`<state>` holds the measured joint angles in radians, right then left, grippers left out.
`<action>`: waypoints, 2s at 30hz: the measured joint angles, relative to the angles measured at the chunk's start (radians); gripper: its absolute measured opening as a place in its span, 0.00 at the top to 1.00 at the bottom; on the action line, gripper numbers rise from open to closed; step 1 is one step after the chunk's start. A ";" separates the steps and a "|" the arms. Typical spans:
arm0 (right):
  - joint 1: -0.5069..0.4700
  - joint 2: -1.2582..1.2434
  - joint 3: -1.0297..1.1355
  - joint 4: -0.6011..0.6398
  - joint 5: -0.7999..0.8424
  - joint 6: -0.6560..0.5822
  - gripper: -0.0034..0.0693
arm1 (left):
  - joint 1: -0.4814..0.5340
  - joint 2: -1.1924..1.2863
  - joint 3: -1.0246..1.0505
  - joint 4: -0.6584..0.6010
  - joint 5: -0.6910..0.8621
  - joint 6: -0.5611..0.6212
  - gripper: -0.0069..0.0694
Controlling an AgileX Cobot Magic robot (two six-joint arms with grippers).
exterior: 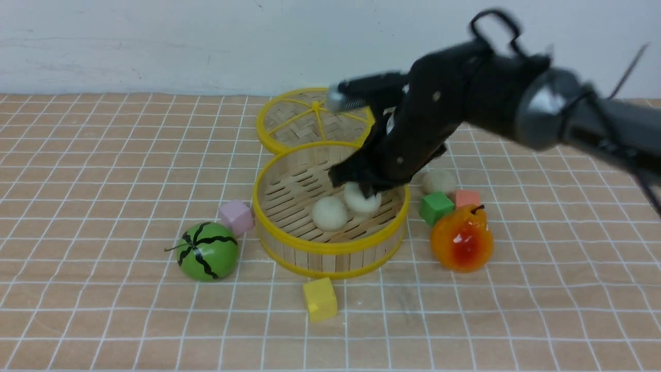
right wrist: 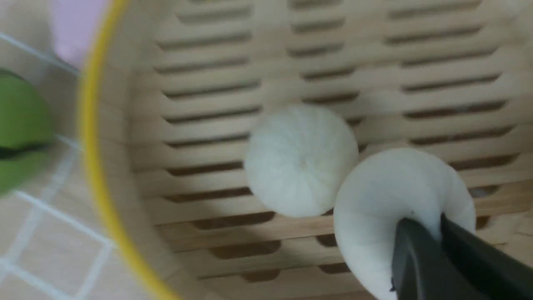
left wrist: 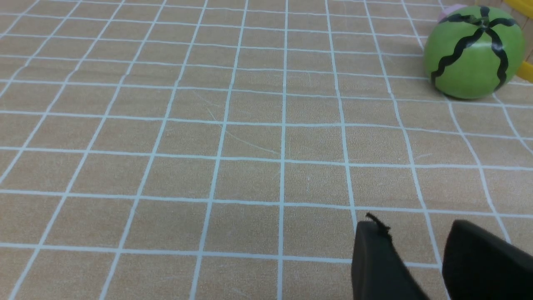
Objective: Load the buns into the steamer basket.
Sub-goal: Use the right arm to put the steamed stuffed bun into the steamer, then use the right arm to grab a steamed stuffed bun
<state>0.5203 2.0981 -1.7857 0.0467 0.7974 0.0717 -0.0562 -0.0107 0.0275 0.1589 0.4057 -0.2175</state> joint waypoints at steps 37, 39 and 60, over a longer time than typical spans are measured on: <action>-0.232 0.084 -0.103 -0.216 -0.092 0.278 0.48 | 0.000 0.000 0.000 0.000 0.000 0.000 0.60; -0.246 0.102 -0.103 -0.159 -0.116 0.261 0.50 | 0.000 0.000 0.000 0.000 0.000 0.000 0.60; -0.268 0.184 -0.162 -0.078 -0.120 0.213 0.95 | 0.000 0.000 0.000 0.000 0.000 0.000 0.60</action>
<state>0.2524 2.2826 -1.9477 -0.0310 0.6776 0.2843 -0.0562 -0.0107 0.0275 0.1589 0.4057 -0.2175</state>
